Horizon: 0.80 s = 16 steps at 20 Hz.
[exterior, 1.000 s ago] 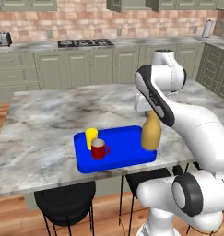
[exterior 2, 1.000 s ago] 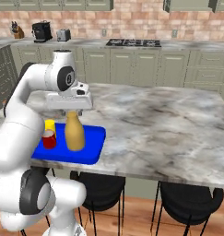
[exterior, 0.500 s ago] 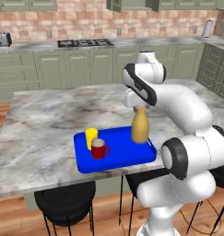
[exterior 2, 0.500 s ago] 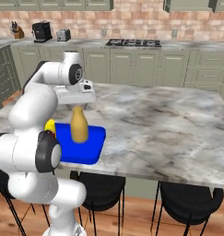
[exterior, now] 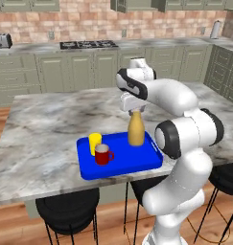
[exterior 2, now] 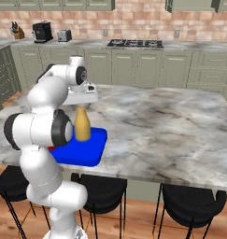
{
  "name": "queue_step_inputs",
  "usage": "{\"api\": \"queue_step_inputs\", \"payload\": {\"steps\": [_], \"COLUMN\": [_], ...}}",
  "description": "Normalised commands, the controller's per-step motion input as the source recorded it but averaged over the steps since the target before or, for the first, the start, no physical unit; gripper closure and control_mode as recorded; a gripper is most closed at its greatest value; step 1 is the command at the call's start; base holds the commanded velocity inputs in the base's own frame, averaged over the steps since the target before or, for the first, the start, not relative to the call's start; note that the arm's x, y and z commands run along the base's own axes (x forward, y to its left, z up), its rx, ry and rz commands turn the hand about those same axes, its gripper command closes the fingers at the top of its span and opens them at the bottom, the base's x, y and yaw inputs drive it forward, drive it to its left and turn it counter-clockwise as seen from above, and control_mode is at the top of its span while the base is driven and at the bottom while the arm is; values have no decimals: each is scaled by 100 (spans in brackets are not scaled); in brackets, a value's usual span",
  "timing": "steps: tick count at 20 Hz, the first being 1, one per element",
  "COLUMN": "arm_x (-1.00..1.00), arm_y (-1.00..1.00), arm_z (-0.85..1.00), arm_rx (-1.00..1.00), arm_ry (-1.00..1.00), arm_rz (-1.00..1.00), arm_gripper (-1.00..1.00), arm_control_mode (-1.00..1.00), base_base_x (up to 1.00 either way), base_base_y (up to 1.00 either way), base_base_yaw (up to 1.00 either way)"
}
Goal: There is a tray on the dining counter. Grab the cup, mug, and pitcher and place them on the tray. The pitcher may be placed next to the tray if it cannot fit the tray.
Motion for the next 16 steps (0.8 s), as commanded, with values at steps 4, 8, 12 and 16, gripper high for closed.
{"api": "queue_step_inputs", "payload": {"steps": [4, 8, 12, 16], "arm_x": [29, 24, 22, 10], "arm_y": [0, 0, 0, 0], "arm_z": [-37, -44, -37, -31], "arm_rx": [0, 0, 1, 2], "arm_ry": [2, 2, 4, 6], "arm_rz": [9, 9, 9, 9], "arm_gripper": [100, 100, 100, 100], "arm_control_mode": [-100, -100, -100, -100], "base_base_x": [0, 0, 0, 0], "base_base_y": [0, 0, 0, 0], "base_base_yaw": [0, 0, 0, 0]}}
